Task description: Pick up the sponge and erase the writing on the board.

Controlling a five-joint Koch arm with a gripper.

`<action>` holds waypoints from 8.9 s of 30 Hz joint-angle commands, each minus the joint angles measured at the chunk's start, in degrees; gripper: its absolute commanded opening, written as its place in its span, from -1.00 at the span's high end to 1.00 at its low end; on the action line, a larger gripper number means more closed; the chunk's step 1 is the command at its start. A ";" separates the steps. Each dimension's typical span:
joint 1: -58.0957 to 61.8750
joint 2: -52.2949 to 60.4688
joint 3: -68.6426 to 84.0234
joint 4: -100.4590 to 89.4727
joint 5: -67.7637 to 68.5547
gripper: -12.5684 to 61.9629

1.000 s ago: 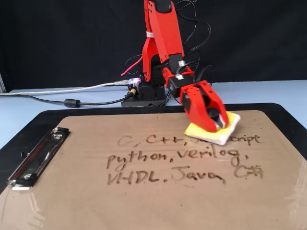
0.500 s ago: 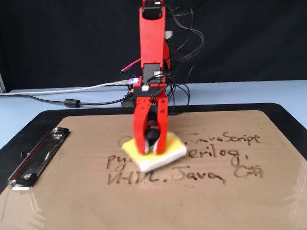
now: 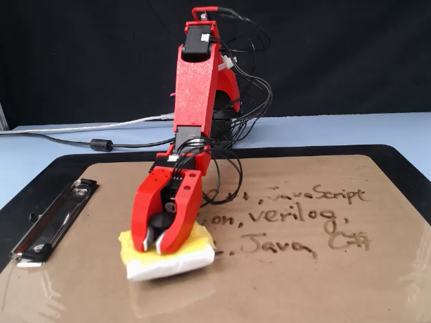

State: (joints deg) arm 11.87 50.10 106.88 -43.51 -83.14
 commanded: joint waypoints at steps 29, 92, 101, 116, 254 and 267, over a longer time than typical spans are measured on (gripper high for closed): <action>-1.67 18.46 25.22 0.79 -0.18 0.88; 5.01 48.25 59.41 -1.93 -2.99 0.88; 1.49 34.63 47.02 -5.10 -3.78 0.88; -4.22 20.13 28.04 -3.43 -4.13 0.88; -34.19 20.30 8.88 33.13 -10.11 0.88; -36.74 15.73 5.62 33.75 -10.28 0.88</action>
State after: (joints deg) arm -23.20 63.90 110.13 -11.51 -93.16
